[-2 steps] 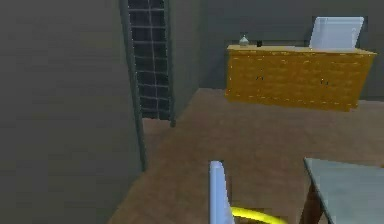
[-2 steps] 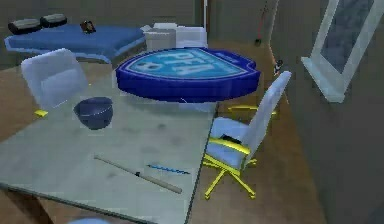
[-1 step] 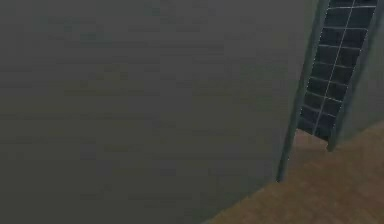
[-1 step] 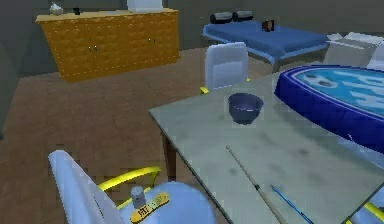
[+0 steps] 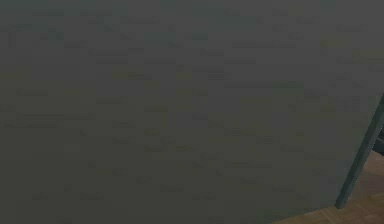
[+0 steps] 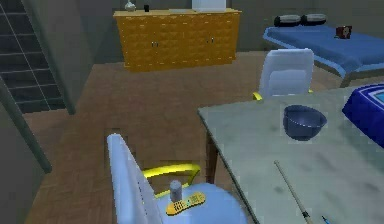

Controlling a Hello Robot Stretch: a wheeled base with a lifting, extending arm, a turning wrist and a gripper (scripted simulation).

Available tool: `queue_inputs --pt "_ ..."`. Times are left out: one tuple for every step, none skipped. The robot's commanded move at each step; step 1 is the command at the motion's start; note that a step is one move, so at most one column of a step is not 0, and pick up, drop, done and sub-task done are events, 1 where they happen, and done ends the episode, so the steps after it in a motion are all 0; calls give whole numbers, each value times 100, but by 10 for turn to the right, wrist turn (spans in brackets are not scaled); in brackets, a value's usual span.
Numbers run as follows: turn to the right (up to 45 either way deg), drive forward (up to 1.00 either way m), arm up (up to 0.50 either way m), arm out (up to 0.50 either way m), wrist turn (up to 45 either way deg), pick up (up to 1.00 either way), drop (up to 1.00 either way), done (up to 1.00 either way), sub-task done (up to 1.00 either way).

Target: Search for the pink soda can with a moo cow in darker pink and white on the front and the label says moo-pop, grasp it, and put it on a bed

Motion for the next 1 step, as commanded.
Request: queue_inputs --pt "0 0 0 34 0 0 0 0 0"
